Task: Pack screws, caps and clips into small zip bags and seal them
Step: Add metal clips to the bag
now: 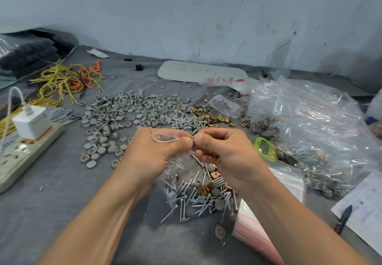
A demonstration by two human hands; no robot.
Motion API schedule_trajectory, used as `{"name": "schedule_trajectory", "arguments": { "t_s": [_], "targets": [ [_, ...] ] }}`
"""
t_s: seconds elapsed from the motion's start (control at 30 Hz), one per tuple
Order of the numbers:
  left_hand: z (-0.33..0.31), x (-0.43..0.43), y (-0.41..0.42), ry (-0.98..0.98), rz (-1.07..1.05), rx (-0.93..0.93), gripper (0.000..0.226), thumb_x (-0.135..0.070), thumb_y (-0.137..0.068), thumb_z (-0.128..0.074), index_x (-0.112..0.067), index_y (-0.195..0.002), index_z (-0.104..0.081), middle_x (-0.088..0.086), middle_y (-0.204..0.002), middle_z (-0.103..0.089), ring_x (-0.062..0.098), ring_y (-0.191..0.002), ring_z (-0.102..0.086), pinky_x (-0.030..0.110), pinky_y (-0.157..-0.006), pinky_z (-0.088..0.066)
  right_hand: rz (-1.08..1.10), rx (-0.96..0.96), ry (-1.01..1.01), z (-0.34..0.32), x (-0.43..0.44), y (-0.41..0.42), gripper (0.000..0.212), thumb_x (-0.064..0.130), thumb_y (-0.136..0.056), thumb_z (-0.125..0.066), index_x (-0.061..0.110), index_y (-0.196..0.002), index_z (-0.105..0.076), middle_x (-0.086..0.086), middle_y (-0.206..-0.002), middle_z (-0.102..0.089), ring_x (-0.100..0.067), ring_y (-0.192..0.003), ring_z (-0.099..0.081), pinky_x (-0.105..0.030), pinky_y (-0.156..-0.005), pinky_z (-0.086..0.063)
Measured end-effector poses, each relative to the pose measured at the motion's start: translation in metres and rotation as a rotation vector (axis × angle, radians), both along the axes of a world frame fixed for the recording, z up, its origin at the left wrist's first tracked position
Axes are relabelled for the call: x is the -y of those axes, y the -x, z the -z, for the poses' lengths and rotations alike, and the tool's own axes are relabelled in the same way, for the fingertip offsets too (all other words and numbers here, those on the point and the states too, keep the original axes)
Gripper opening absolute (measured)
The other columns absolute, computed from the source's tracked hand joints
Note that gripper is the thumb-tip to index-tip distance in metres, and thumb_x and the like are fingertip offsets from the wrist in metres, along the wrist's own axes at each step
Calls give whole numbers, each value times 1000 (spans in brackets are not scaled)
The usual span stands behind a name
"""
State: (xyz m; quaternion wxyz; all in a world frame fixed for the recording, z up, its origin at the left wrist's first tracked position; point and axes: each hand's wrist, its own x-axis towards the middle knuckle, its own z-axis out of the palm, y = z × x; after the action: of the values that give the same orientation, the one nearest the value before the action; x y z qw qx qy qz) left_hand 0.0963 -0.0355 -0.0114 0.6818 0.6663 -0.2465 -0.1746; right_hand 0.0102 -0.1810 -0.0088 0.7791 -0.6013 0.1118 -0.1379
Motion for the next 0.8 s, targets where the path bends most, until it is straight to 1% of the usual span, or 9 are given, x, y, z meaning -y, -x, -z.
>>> {"name": "schedule_trajectory", "arguments": {
  "t_s": [0.03, 0.17, 0.33, 0.43, 0.5, 0.57, 0.67, 0.73, 0.8],
  "targets": [
    [0, 2, 0, 10, -20, -5, 22, -24, -62, -81, -13, -80, -82, 11, -82, -78, 15, -74, -73, 22, -67, -57, 35, 0, 1, -1, -3, -1, 3, 11, -69, -84, 12, -69, -81, -9, -67, -72, -12, -53, -67, -19, -50, -52],
    [2, 2, -2, -35, -124, 36, 22, -36, -58, -82, -28, -79, -83, 4, -80, -79, 19, -80, -76, 36, -80, -60, 107, -1, 62, -1, -5, -3, 23, -3, -82, -79, 15, -67, -81, -9, -64, -72, -13, -53, -68, -19, -50, -52],
    [2, 3, -3, -74, -216, 51, 14, -29, -68, -88, -25, -80, -82, 0, -77, -78, 17, -78, -76, 40, -83, -61, 199, 10, 210, -6, -1, 0, 13, -1, -79, -84, 9, -73, -80, -14, -68, -75, -21, -58, -72, -23, -55, -56],
    [2, 2, -7, -155, -327, 145, 13, -29, -70, -91, -26, -78, -82, -9, -72, -77, 5, -69, -73, 25, -69, -55, 320, -16, 148, -12, 9, 2, 8, 2, -82, -83, 8, -78, -80, -14, -72, -76, -20, -61, -72, -22, -58, -56],
    [1, 2, -7, -200, -348, 204, 16, -33, -67, -93, -29, -77, -81, -15, -70, -76, -1, -65, -71, 19, -61, -50, 286, -120, -104, -9, 14, 0, 2, 1, -87, -76, 2, -89, -76, -14, -75, -75, -17, -63, -71, -22, -57, -56],
    [0, 4, -5, -195, -333, 235, 15, -35, -67, -93, -34, -74, -80, -17, -70, -75, 0, -66, -72, 22, -63, -53, 192, -246, -374, -4, 10, -3, 11, -1, -91, -67, -6, -102, -66, -17, -80, -74, -20, -64, -71, -24, -54, -56],
    [0, 5, 0, -263, -275, 322, 15, -40, -67, -92, -40, -77, -80, -22, -73, -74, -6, -69, -70, 17, -61, -53, 41, -276, -588, 2, 4, -11, 15, -4, -86, -52, 1, -100, -53, -20, -85, -66, -23, -61, -64, -25, -49, -53],
    [2, 5, 2, -321, -262, 373, 16, -40, -69, -92, -42, -79, -81, -25, -73, -73, -13, -70, -67, 6, -57, -46, -12, -298, -476, 4, 4, -15, 11, 3, -87, -53, 3, -97, -56, -14, -76, -63, -19, -57, -57, -24, -46, -49],
    [5, 6, 2, -347, -297, 409, 16, -37, -71, -92, -42, -82, -81, -25, -73, -73, -17, -71, -64, 3, -59, -45, -34, -338, -266, 7, 4, -16, 12, 14, -93, -58, 5, -88, -64, -10, -72, -62, -16, -57, -53, -23, -45, -43]
  ]
}}
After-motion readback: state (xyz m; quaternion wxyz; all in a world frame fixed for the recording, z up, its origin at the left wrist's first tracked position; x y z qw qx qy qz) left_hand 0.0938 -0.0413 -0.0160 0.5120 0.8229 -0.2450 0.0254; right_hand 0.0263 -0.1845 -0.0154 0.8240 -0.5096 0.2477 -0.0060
